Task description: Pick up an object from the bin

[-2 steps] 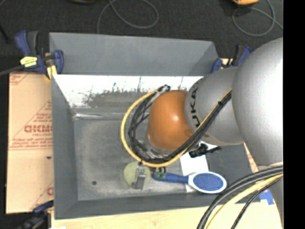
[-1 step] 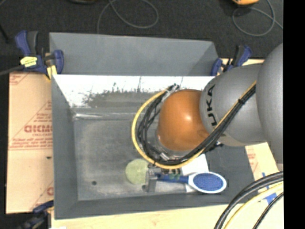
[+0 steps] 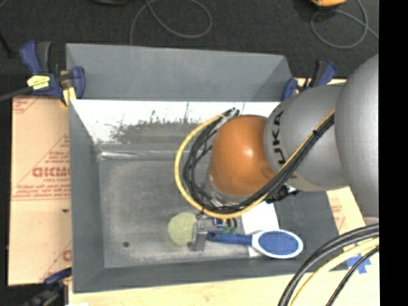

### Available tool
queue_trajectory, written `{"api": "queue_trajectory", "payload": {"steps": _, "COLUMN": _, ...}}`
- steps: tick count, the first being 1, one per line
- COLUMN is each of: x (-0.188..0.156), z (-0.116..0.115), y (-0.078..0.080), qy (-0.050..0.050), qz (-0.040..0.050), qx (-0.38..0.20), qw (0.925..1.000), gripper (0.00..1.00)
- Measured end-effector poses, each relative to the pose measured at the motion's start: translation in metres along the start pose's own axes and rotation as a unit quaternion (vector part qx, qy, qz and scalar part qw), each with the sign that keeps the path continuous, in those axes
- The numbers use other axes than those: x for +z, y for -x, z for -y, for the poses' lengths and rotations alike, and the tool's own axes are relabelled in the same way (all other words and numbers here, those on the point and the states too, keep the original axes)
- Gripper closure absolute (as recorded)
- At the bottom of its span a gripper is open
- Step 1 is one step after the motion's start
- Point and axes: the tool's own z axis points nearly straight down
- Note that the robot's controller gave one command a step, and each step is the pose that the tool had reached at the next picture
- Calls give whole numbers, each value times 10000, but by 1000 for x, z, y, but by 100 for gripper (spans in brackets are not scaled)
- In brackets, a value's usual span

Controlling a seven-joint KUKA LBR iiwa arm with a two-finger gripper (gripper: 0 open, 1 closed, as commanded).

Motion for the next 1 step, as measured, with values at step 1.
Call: {"api": "queue_trajectory", "payload": {"steps": 1, "x": 50, "z": 7, "y": -9, "qy": -5, "qz": -21, "qx": 304, "qw": 9995, "gripper": 0}}
